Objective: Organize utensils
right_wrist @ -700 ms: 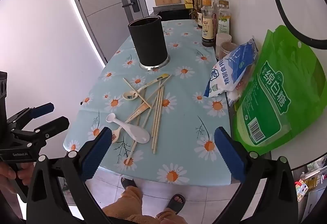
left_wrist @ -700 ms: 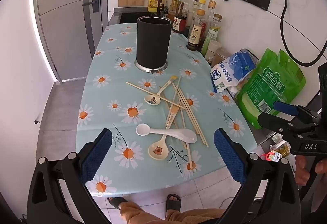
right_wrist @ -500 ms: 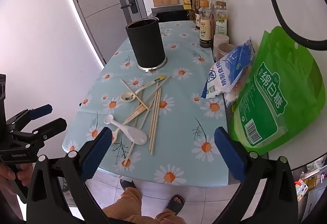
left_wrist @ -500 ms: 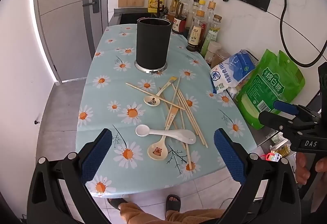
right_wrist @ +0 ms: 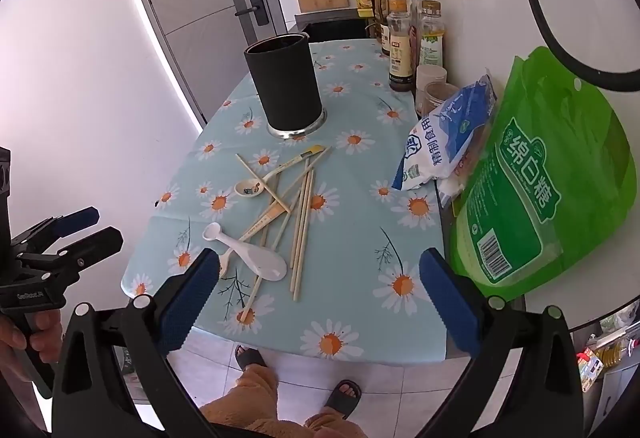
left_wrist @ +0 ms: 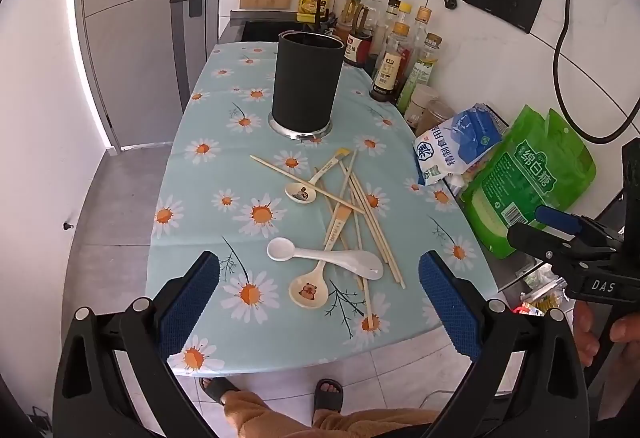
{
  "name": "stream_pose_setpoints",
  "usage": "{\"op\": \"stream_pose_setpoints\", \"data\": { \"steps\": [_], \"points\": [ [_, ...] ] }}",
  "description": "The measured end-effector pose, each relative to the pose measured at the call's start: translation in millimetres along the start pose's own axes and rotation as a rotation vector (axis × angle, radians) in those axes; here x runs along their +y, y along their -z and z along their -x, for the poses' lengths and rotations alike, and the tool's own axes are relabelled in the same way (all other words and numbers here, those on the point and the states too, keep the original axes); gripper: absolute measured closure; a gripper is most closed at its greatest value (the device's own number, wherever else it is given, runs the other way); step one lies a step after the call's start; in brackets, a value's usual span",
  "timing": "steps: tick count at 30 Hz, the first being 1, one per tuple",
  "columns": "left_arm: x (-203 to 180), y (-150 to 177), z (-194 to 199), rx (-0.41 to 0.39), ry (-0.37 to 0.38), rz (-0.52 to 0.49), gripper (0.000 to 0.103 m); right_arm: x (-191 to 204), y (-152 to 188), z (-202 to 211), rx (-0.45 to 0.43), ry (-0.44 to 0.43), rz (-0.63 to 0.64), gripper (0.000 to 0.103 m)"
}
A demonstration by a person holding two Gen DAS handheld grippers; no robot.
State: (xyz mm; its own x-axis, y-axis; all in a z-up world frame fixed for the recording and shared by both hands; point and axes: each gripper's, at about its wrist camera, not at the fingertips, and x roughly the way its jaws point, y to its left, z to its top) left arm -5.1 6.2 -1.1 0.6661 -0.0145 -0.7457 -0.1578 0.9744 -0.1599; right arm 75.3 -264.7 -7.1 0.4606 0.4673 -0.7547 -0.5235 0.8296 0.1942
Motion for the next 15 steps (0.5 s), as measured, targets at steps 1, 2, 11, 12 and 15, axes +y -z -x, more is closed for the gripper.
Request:
{"op": "stream_pose_setpoints", "data": {
  "steps": [1, 2, 11, 12, 15],
  "points": [
    [0.0, 0.2, 0.2, -0.001, 0.001, 0.0, 0.006, 2.1, 1.4, 0.3, -0.003, 0.004, 0.002, 0.004],
    [0.0, 0.5, 0.1, -0.001, 0.002, -0.002, 0.006, 2.3, 1.4, 0.4, -0.004, 0.007, 0.004, 0.004],
    [-1.1, 0.3, 0.3, 0.006, 0.003, -0.004, 0.006, 1.3, 1.5, -0.4, 0.002, 0.004, 0.001, 0.004],
    [-1.4, 0.2, 0.3, 0.007, 0.004, -0.003, 0.006, 1.6, 1.6, -0.5, 0.002, 0.005, 0.003, 0.004],
    [-1.7, 0.1, 0.3, 0.007, 0.002, -0.005, 0.006, 2.7, 2.5, -0.6, -0.001, 0.004, 0.006, 0.004]
  ]
}}
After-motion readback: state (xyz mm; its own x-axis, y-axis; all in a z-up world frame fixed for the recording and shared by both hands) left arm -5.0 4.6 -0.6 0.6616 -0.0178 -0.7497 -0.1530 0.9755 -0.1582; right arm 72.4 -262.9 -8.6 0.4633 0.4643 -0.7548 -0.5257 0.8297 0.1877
